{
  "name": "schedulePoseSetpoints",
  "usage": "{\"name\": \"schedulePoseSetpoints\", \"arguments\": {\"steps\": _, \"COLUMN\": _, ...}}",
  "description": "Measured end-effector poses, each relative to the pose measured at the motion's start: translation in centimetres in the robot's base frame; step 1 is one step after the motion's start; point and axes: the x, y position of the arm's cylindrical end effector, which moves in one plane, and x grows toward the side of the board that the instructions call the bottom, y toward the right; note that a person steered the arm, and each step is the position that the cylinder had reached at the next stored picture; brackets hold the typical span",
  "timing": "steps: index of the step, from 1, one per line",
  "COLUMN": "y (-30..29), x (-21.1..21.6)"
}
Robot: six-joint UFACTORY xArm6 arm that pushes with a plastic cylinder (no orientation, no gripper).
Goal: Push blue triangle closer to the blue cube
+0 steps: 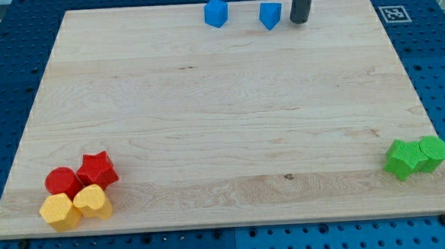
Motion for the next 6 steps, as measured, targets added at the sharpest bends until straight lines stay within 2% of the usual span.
{"name": "schedulePoseSetpoints", "arguments": {"steps": 1, "y": -0.1, "x": -1.4}}
{"name": "schedulePoseSetpoints", "arguments": {"steps": 4, "y": -6.8, "x": -1.5}}
{"name": "schedulePoseSetpoints", "arguments": {"steps": 5, "y": -6.4, "x": -1.9}}
{"name": "schedulePoseSetpoints", "arguments": {"steps": 6, "y": -2.9, "x": -1.9}}
